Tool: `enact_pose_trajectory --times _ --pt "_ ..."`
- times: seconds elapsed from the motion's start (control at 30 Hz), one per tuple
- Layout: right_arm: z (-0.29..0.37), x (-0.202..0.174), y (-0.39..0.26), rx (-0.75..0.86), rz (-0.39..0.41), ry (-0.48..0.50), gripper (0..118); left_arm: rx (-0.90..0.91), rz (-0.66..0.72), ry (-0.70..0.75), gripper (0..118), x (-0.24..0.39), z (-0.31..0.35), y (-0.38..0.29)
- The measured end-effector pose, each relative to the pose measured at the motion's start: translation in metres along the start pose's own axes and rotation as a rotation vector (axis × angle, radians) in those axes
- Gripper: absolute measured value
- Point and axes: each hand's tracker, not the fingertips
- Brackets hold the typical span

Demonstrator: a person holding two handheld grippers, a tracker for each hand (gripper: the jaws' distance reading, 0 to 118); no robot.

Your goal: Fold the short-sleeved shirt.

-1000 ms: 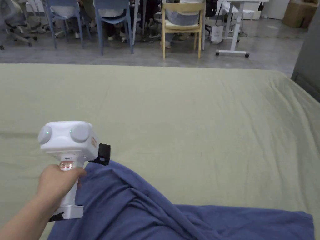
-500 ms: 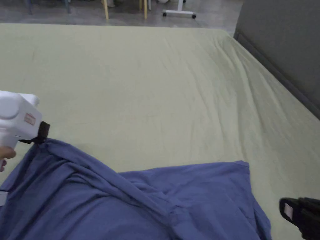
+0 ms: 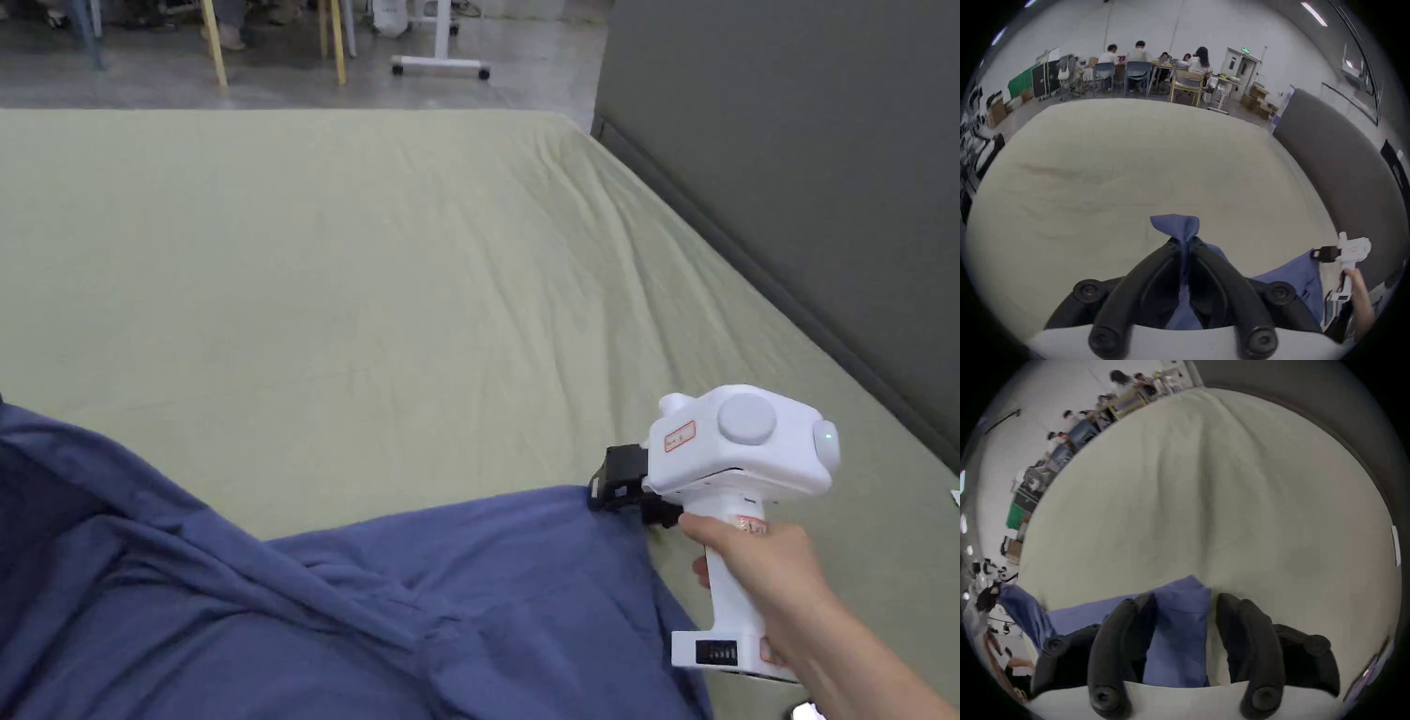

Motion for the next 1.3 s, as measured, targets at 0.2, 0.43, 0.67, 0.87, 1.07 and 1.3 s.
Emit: enact_pose_trajectory --times 0.2,0.43,0.67,0.87,1.07,1.3 --pt "0.054 -0.021 -0.012 0.132 0.132 0.006 4 0.049 0.006 0.021 2 0.004 0.016 -0.010" --pt "0.152 -0.058 -0.018 0.318 0.182 0.189 4 0.212 0.028 -0.074 2 0.009 0.089 0.008" --pt "0.322 -0.116 0.022 0.596 0.264 0.341 4 0.466 -0.091 -0.001 2 0.019 0.233 0.095" --pt "0.450 -0.165 0.112 0.756 0.222 0.405 4 0.678 -0.129 0.172 2 0.024 0.336 0.197" --pt "0.494 -0.206 0.195 0.838 0.165 0.332 4 0.795 -0.104 0.412 2 0.013 0.365 0.261" --pt "0.434 -0.212 0.199 0.792 0.202 0.378 4 0.774 -0.087 0.358 2 -0.029 0.303 0.230"
